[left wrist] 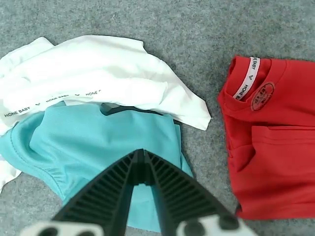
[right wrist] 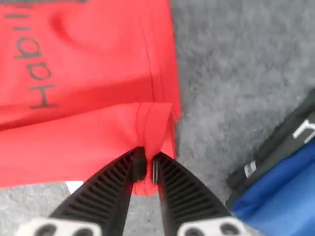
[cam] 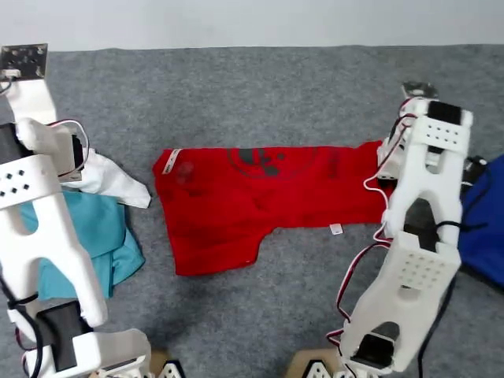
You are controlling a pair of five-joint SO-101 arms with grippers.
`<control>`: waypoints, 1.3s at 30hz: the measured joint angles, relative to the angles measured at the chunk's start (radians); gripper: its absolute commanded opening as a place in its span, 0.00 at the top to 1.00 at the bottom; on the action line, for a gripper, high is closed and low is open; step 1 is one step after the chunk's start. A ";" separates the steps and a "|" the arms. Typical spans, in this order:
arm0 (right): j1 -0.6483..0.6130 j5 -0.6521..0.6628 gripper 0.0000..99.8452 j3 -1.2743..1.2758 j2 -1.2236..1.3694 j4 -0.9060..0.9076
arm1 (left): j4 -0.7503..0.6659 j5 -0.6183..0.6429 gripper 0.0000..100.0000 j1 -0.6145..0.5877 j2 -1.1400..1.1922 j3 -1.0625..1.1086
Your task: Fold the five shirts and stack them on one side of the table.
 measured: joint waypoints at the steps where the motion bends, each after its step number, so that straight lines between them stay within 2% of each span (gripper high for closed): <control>1: 0.003 0.000 0.99 0.000 0.000 0.009 | 0.000 0.000 1.00 0.000 0.000 0.000; 8: 0.006 0.000 0.97 0.000 0.000 0.077 | 0.000 0.000 1.00 0.000 0.000 0.000; 14: 0.006 0.002 0.78 0.000 0.000 0.114 | 0.000 0.000 1.00 0.000 0.000 0.000; 22: 0.005 0.002 0.77 -0.028 0.000 0.123 | 0.002 0.000 1.00 0.000 0.000 0.000; 25: -0.003 0.002 0.77 -0.028 0.000 0.071 | 0.002 0.000 1.00 0.000 0.000 0.000; 32: -0.044 0.005 0.77 -0.028 0.029 -0.178 | 0.002 0.000 1.00 0.000 0.000 0.000; 39: -0.098 0.006 0.77 -0.028 0.043 -0.302 | 0.002 0.000 1.00 0.000 0.000 0.000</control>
